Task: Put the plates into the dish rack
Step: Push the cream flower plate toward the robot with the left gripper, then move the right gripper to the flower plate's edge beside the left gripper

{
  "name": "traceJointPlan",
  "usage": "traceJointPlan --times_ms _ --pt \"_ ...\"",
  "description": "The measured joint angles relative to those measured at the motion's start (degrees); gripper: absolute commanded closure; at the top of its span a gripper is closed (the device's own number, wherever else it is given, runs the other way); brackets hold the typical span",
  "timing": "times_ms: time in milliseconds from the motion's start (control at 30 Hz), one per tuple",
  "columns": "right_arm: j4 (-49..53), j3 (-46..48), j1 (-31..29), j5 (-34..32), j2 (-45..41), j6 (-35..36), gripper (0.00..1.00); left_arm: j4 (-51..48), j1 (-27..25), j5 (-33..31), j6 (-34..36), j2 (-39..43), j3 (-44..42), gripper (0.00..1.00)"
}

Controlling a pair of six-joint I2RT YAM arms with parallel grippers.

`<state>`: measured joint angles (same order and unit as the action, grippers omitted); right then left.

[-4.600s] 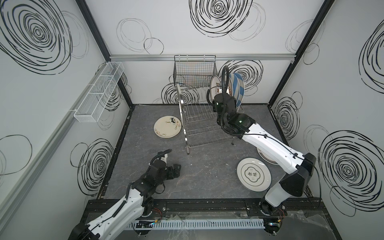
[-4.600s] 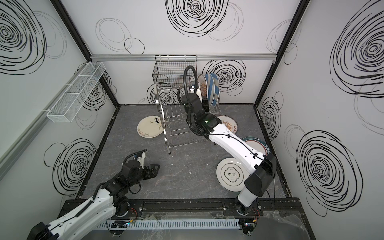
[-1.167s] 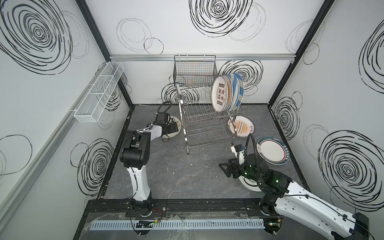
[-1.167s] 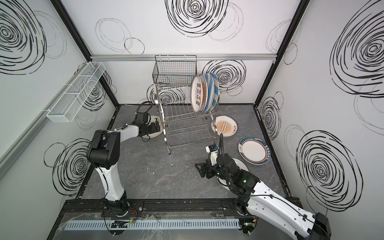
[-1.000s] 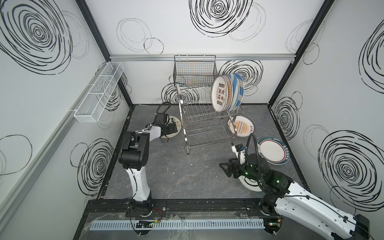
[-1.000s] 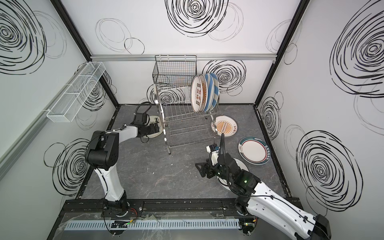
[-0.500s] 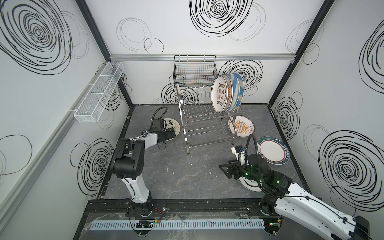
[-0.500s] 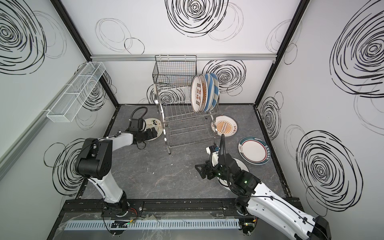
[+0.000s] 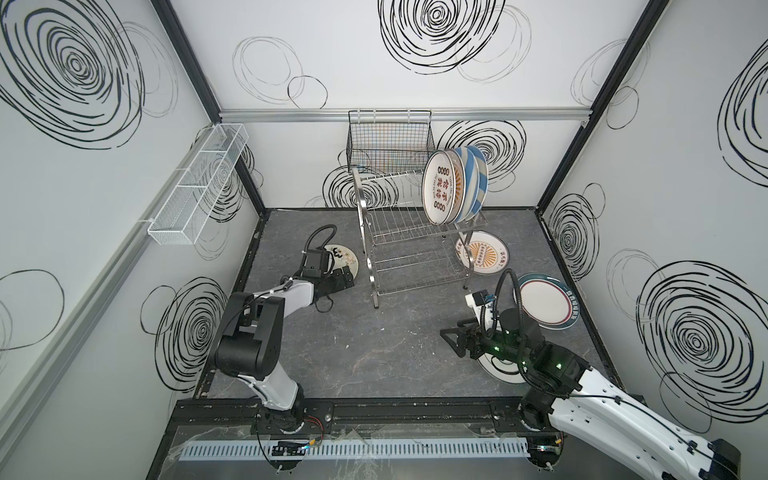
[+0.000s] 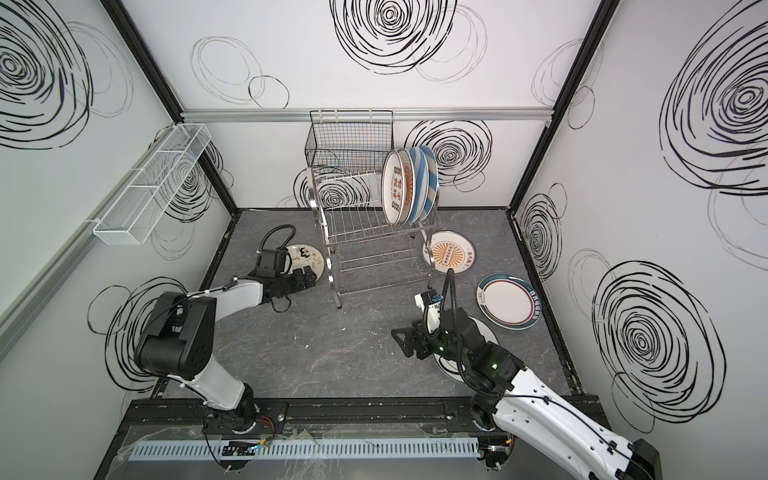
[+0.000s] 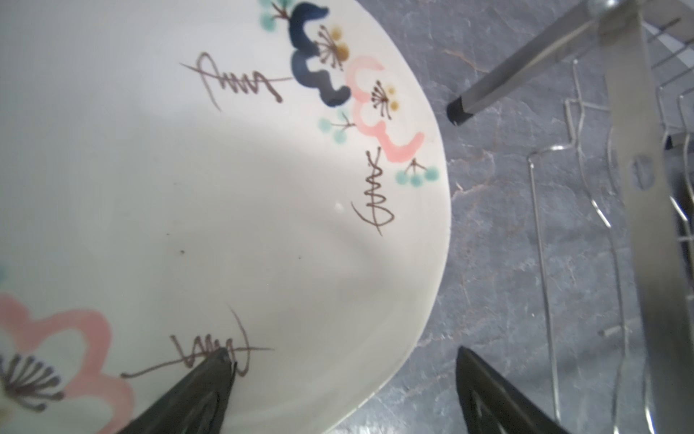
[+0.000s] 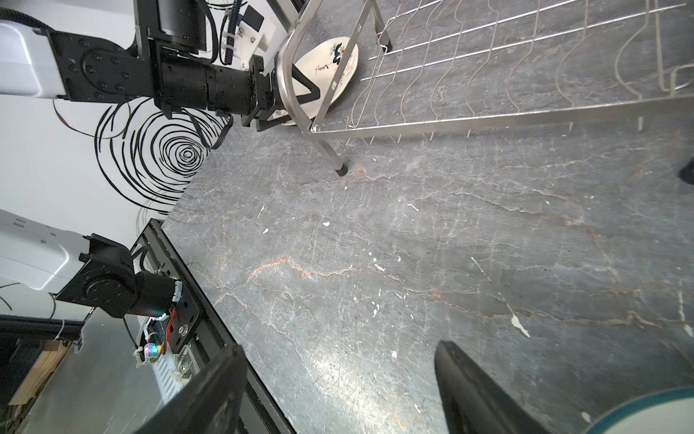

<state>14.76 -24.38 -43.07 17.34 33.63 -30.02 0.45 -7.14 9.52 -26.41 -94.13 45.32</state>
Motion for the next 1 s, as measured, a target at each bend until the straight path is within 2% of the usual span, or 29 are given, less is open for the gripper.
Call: traceJointPlan --times_ms 200,567,800,1000 --pt "-0.07 0.24 0.22 0.55 -0.83 -0.02 0.17 0.81 -1.86 2.43 -2.25 5.97 -6.14 0.04" --pt "-0.15 1.46 0.94 1.7 -1.7 -0.81 0.17 -2.58 -5.33 4.35 -8.7 24.35 -19.82 0.04" --pt "-1.86 2.21 1.16 3.23 -1.57 -1.68 0.17 -5.22 -15.5 2.75 -17.38 33.35 -24.5 0.04" --pt "-8.39 5.62 1.2 7.19 1.4 -4.9 0.18 -6.1 -26.23 0.31 -26.86 39.21 -27.15 0.04"
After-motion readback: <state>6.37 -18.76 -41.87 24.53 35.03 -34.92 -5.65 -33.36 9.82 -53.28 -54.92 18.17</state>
